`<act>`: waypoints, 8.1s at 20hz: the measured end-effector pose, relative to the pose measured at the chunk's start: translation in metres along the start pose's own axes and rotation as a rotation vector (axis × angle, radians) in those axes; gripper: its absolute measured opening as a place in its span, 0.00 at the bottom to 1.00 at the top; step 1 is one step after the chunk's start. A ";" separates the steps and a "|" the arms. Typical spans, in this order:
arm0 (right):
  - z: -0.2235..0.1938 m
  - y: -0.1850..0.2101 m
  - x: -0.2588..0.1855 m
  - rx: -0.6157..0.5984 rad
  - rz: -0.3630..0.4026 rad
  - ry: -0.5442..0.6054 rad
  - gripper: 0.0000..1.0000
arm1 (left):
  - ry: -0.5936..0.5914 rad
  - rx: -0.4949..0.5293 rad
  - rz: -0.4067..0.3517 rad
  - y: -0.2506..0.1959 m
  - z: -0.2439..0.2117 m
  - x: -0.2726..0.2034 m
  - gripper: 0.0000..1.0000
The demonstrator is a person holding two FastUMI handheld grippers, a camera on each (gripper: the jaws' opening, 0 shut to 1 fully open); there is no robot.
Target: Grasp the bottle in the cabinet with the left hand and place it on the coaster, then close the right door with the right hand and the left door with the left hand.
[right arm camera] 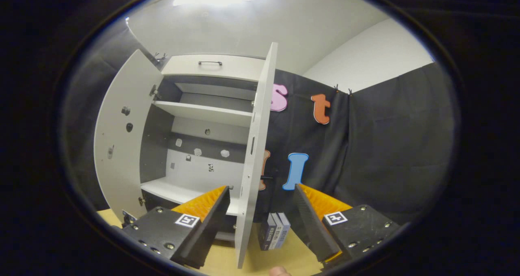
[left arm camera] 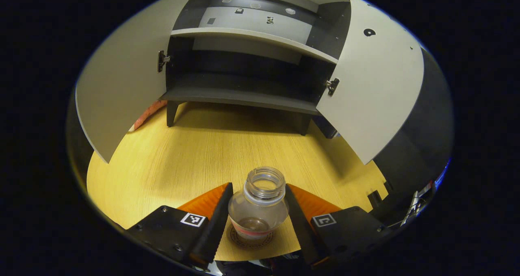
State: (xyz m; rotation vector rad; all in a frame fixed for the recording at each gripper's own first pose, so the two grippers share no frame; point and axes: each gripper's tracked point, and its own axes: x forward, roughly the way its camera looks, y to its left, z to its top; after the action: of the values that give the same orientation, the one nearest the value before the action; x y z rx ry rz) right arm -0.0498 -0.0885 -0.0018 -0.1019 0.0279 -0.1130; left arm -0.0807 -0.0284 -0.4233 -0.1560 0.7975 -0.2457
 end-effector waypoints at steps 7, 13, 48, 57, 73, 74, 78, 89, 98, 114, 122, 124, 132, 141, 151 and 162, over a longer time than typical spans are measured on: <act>-0.003 -0.004 0.000 0.004 -0.006 -0.001 0.96 | 0.012 0.044 -0.012 -0.011 -0.010 -0.008 0.83; -0.006 -0.003 -0.001 0.009 -0.010 0.005 0.94 | 0.023 0.068 -0.010 -0.016 -0.017 -0.015 0.83; -0.017 -0.019 0.028 0.043 -0.047 0.008 0.96 | -0.752 0.061 0.184 0.011 0.311 -0.245 0.85; -0.017 -0.040 0.043 0.016 -0.116 -0.009 0.93 | -0.816 0.081 0.344 0.047 0.324 -0.287 0.91; -0.021 -0.031 0.056 0.040 -0.104 0.003 0.93 | -0.791 0.015 0.367 0.073 0.315 -0.286 0.92; -0.019 -0.028 0.056 0.039 -0.100 0.001 0.93 | -0.789 0.017 0.364 0.071 0.314 -0.286 0.92; -0.019 -0.015 0.055 0.045 -0.074 -0.006 0.93 | -0.776 0.026 0.365 0.071 0.310 -0.287 0.92; -0.013 0.037 0.060 0.051 0.048 -0.021 0.93 | -0.772 0.007 0.422 0.082 0.301 -0.302 0.92; -0.012 0.060 0.065 0.066 0.100 -0.020 0.93 | -0.776 -0.004 0.463 0.089 0.293 -0.316 0.92; -0.013 0.093 0.076 0.075 0.147 -0.010 0.93 | -0.772 -0.020 0.563 0.101 0.283 -0.331 0.92; -0.008 0.108 0.090 0.073 0.172 -0.027 0.93 | -0.752 -0.037 0.589 0.101 0.279 -0.335 0.92; -0.007 0.120 0.091 0.074 0.202 -0.028 0.95 | -0.744 -0.033 0.596 0.101 0.279 -0.334 0.92; 0.002 0.159 0.084 0.028 0.288 -0.071 0.95 | -0.741 -0.036 0.624 0.103 0.280 -0.336 0.92; -0.001 0.171 0.079 0.047 0.316 -0.054 0.95 | -0.735 -0.054 0.634 0.105 0.280 -0.333 0.92; -0.003 0.170 0.078 0.047 0.309 -0.041 0.95 | -0.728 -0.054 0.616 0.105 0.278 -0.333 0.92; -0.005 0.170 0.075 0.053 0.299 -0.025 0.95 | -0.714 -0.055 0.624 0.107 0.277 -0.332 0.92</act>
State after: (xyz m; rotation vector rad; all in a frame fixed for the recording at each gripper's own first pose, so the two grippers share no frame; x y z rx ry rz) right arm 0.0429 0.0705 -0.0258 -0.0451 0.0149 0.1864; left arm -0.0864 0.1785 -0.0292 -0.0329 0.1140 0.4111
